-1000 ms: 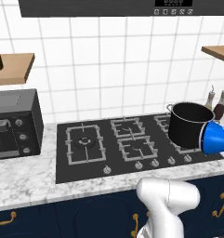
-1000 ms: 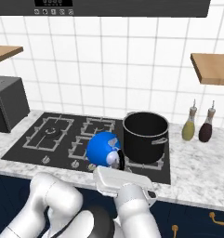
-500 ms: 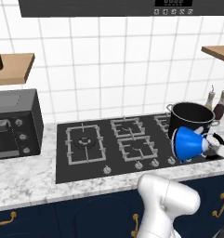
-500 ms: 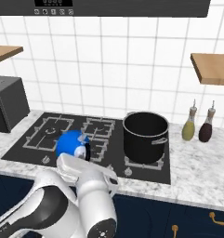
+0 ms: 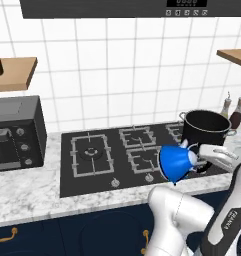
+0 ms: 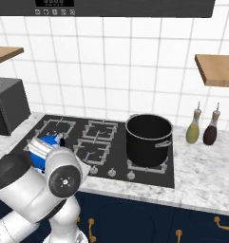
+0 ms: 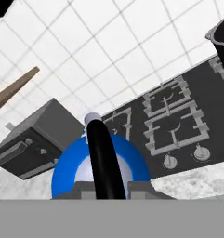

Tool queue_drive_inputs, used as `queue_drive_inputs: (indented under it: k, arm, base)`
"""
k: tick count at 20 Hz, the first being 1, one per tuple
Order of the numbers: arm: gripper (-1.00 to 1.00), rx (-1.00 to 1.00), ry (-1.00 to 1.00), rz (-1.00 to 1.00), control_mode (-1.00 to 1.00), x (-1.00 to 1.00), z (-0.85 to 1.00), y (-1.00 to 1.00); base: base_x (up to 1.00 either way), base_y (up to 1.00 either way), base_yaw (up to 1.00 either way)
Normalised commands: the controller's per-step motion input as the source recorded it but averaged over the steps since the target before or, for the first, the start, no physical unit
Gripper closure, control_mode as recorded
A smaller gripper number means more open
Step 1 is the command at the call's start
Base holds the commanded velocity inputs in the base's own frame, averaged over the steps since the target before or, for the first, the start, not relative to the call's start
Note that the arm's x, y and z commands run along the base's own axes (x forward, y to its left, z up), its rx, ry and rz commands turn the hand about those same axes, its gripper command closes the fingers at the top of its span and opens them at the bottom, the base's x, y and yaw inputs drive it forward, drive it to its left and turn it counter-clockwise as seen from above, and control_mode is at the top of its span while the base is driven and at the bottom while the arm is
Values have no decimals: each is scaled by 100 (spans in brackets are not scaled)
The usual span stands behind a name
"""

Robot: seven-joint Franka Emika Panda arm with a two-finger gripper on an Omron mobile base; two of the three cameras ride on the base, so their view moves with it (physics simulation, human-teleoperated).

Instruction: Pick the kettle from the counter and place it on a stove burner. Then turn the burner on.

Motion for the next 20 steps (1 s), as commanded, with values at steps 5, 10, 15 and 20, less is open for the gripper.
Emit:
queue_drive_inputs:
  k: [5,10,15,20]
  arm:
    - [100,-19,20,-17,-100,58,1,100]
    - [100,-39,8,-27,-100,61,-6,100]
    - [100,-10,-15,-17,-100,58,-42,96]
    - [100,3,3,-18,-100,100,-6,100]
  base:
    - [0,0,0]
    - [0,0,0]
    - [0,0,0]
    - [0,0,0]
